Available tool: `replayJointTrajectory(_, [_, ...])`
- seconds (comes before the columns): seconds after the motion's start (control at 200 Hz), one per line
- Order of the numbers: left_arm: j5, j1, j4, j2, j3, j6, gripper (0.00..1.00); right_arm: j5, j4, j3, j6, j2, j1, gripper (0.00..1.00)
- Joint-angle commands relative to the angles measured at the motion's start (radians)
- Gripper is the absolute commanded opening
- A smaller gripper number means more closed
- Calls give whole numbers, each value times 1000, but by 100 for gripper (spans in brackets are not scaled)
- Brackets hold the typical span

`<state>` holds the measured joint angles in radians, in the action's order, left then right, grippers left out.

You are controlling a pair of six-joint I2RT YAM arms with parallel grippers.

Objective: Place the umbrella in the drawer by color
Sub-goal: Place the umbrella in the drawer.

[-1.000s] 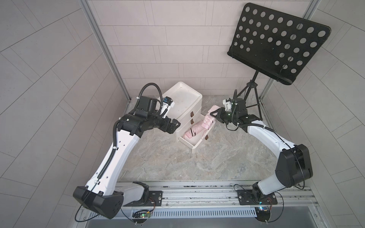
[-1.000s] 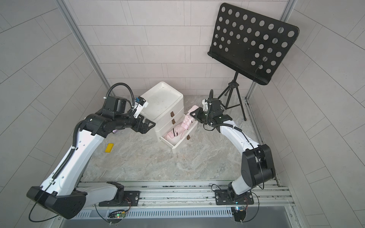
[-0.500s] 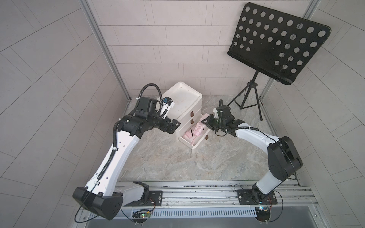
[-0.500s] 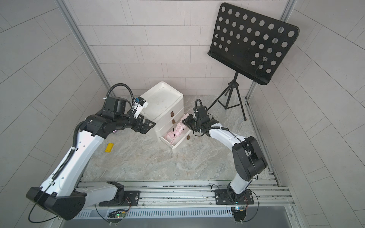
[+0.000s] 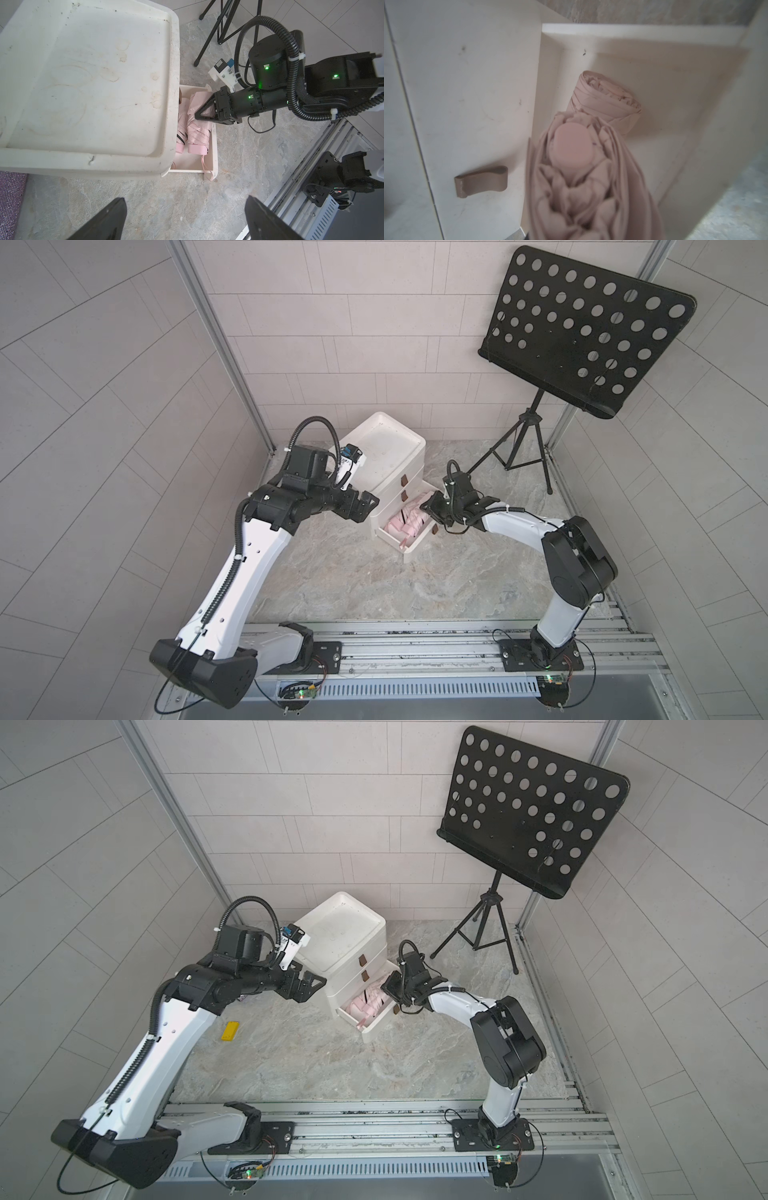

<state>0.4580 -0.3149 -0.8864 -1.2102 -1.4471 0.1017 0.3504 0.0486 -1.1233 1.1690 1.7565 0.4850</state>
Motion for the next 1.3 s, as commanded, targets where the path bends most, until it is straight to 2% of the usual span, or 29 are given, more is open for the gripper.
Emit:
replayJointTrajectory(0.0, [-6, 8, 17, 21, 12, -4, 96, -25, -41, -17, 27, 4, 10, 31])
replayJointTrajectory(0.345, [-2, 15, 24, 21, 14, -9, 96, -37, -50, -21, 41, 38, 27, 36])
replayJointTrajectory(0.475, [-4, 20, 28, 25, 19, -11, 96, -38, -49, -23, 43, 46, 30, 48])
replayJointTrajectory(0.71, [1, 23, 30, 26, 19, -15, 96, -66, -26, -19, 26, 12, 30, 60])
replayJointTrajectory(0.901, [2, 27, 30, 28, 19, -15, 96, -158, 79, -44, -43, -83, 21, 65])
replayJointTrajectory(1.076, [4, 28, 33, 29, 22, -16, 96, -293, 187, -68, -144, -186, 8, 68])
replayJointTrajectory(1.296, [6, 30, 40, 27, 27, -18, 96, -281, 345, -224, -323, -141, 3, 65])
